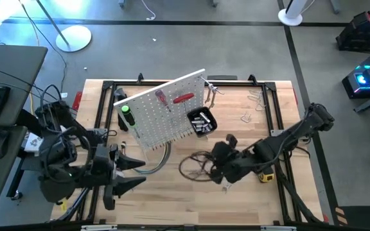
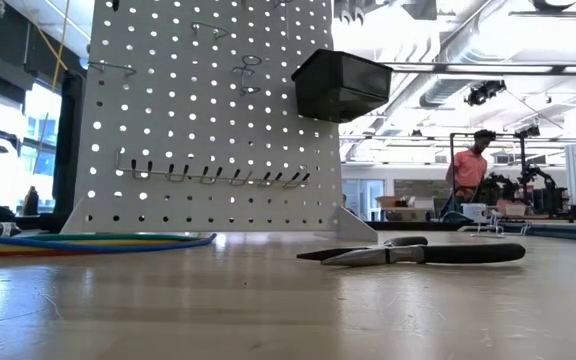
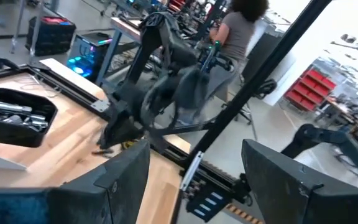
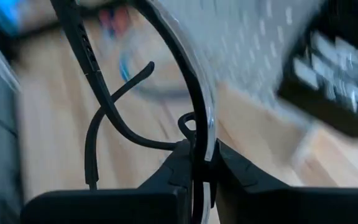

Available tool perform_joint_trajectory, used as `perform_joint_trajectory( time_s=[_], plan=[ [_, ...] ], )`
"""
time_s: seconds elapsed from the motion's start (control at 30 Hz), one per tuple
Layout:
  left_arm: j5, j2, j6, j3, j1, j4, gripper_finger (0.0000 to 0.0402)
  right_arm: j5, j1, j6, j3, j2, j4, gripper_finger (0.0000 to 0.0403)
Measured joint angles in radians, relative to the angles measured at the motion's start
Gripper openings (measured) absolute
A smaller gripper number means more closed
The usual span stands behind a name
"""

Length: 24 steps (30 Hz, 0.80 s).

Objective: Hang tools onto peg board
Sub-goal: Hang the safety glasses on the peg board

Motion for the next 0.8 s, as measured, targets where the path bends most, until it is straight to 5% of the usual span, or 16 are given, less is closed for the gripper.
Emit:
perform_joint_trajectory(
  time_s=[0.37,0.67,0.8],
  plan=[
    [-0.215,0.146,-0.113,0.0,0.001,-0.019,0.0248,0.155,-0.037,-0.023,0.066,0.0,0.372,0.0025],
    [-0.269,0.329,-0.558,0.0,0.07,0.016,0.0248,0.178,-0.038,-0.098,0.066,0.0,0.502,0.0024],
    [-0.339,0.397,-0.534,0.0,0.115,0.156,0.0248,0.22,-0.043,-0.099,0.066,0.0,0.524,0.0024]
  ],
)
